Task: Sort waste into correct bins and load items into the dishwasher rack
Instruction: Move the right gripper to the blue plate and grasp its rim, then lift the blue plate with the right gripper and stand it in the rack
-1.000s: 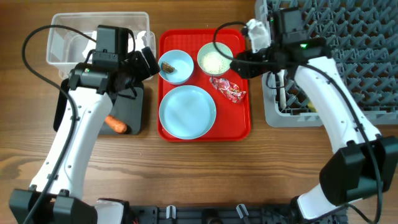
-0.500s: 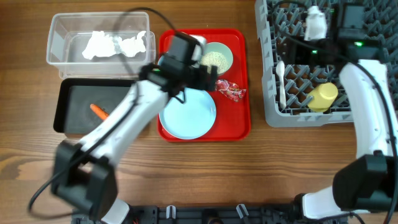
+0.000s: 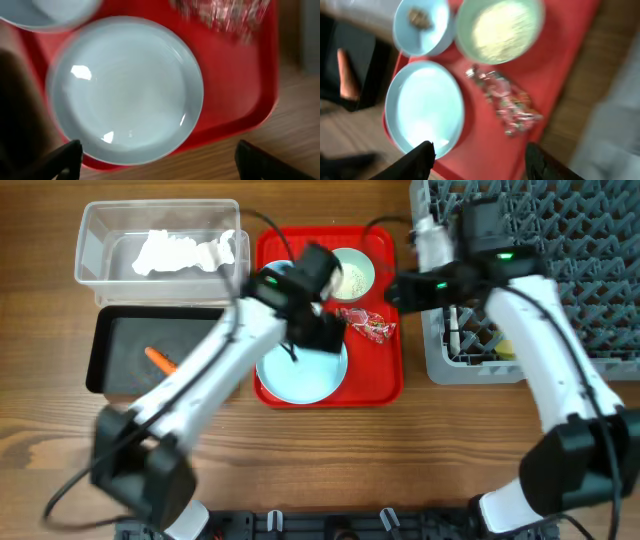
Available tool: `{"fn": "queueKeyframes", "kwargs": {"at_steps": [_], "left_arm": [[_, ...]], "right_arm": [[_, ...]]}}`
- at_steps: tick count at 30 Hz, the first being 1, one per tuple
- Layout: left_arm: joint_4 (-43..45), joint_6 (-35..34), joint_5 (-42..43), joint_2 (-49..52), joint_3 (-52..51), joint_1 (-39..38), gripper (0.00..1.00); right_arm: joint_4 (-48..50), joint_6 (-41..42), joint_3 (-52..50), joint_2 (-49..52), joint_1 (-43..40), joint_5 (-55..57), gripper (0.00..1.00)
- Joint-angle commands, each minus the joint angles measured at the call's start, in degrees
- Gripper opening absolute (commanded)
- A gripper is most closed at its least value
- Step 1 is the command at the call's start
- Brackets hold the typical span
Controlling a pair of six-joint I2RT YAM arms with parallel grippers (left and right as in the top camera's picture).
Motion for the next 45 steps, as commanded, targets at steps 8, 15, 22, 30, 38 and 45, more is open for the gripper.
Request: {"fn": "queueKeyframes", "kwargs": {"at_steps": [8, 15, 22, 30, 38, 45], "left_arm": [[-2.82, -9.46, -7.41, -22.10, 8.22, 27.32, 1.00], [-2.75, -9.44, -7.41, -20.39, 8.15, 34.47, 1.00], [-3.89, -9.46, -7.39, -17.55, 8.13, 34.40, 1.00], [-4.28, -9.42, -7.41, -17.07, 8.13, 34.40, 1.00], [-4.26, -9.42, -7.41, -17.07, 8.13, 34.40, 1.00], [-4.26, -9.44, -7.41, -17.07, 8.13, 34.40, 1.00]], "right_arm": [[1.03, 1.92, -0.59, 15.10, 13.07, 2.89, 0.60], [-1.25, -0.46, -1.57, 21.40, 15.30, 3.06, 0.56], [3.08, -0.52, -5.62, 22.51, 15.89, 5.81, 0.32], [5.99, 3.28, -8.72, 22.45, 15.63, 11.65, 0.04], [3.65, 3.23, -8.46, 18.88, 15.63, 11.61, 0.04], [2.10, 3.50, -6.47, 2.19, 15.15, 14.95, 0.04]]}}
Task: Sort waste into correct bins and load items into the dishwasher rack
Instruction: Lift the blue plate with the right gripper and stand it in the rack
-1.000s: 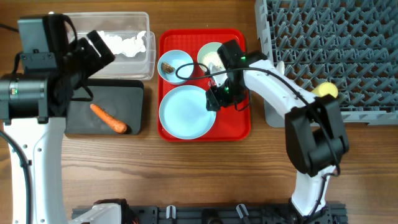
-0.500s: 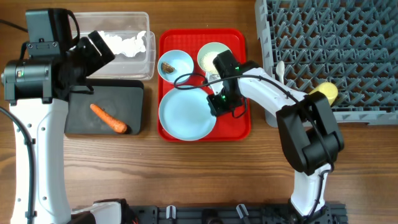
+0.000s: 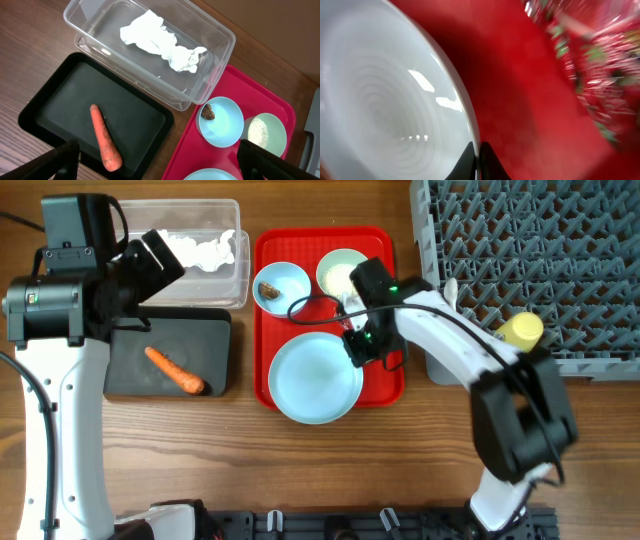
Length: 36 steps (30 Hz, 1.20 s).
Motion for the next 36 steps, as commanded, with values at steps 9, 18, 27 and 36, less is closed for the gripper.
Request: {"fn": "queueKeyframes", "kwargs": {"at_steps": [9, 18, 27, 36], "left_arm": [[0.00, -0.52, -0.35, 0.33, -0.02, 0.26, 1.00], [-0.02, -0.50, -0.35, 0.33, -0.02, 0.26, 1.00], [0.00, -0.52, -0.35, 0.33, -0.02, 0.26, 1.00], [0.00, -0.52, -0.35, 0.33, -0.02, 0.26, 1.00]], "right_arm": [[9.73, 5.68, 0.70, -21.75, -7.87, 36.72, 0.04], [29.07, 2.43, 0.68, -21.70, -19.43, 49.83, 0.04], [50.71, -23.41, 0.68, -11.74, -25.24, 58.86, 0.04], [54.36, -28.39, 0.68, -4.81, -25.14, 59.93, 0.04]]}}
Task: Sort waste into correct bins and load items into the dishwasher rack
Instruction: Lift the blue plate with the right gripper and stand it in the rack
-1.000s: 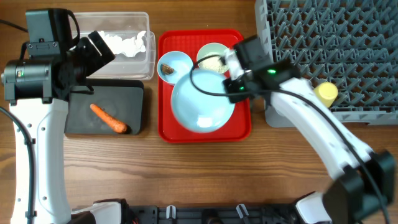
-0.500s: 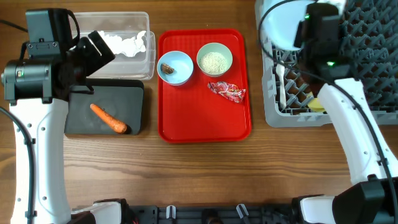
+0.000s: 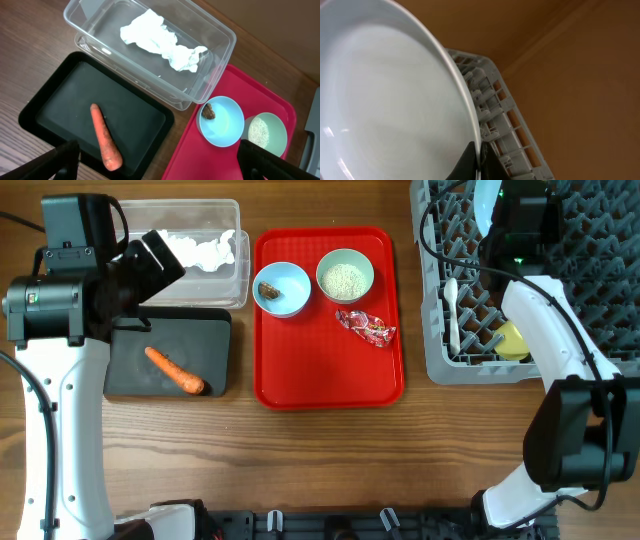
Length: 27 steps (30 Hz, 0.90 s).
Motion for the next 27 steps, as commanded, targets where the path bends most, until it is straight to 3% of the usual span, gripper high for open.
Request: {"fn": "queueKeyframes", "kwargs": {"at_steps": [1, 14, 22, 27], "left_arm": [[0.17, -0.52, -0.35, 0.28, -0.02, 0.26, 1.00], [0.17, -0.52, -0.35, 0.28, -0.02, 0.26, 1.00], [0.66, -0.52, -0.35, 0.33, -0.02, 0.26, 1.00], [0.63, -0.52, -0.35, 0.33, -0.02, 0.26, 1.00]], "right_arm": [[1.22, -1.27, 0.52, 1.20, 0.17, 2.49, 0.04], [-0.37, 5.05, 0.52, 1.20, 2.16, 4.11, 0.04], [4.61, 5.79, 0.52, 1.20, -3.85, 5.86, 0.04], [4.94, 7.32, 0.50, 1.38, -8.55, 0.63, 0.04]]}}
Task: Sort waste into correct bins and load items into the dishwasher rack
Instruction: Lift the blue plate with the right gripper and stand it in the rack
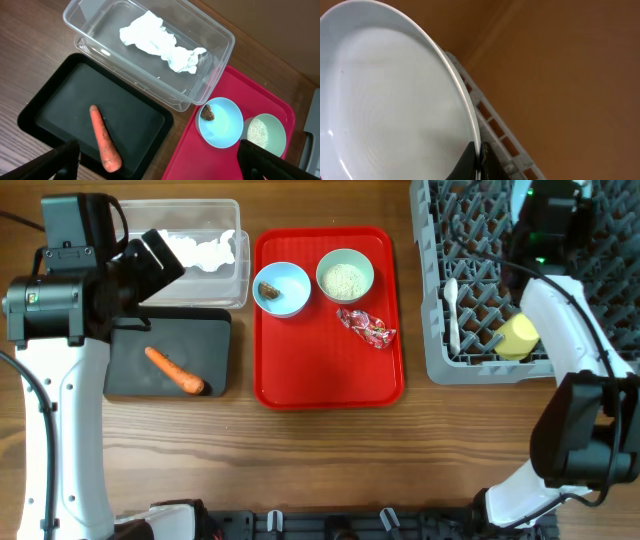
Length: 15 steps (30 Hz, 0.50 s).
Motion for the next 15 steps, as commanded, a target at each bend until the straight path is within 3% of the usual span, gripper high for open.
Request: {"fn": "queueKeyframes", "kwargs": {"at_steps": [1, 15], "left_arm": [[0.17, -0.52, -0.35, 0.33, -0.02, 0.26, 1.00], [0.59, -0.52, -0.35, 0.33, -0.02, 0.26, 1.00]], "right_arm": [[0.11, 3.15, 0.52, 1.09, -3.06, -4.96, 0.04], [2.51, 0.81, 0.50, 4.52, -8.52, -7.63, 0.04]]}}
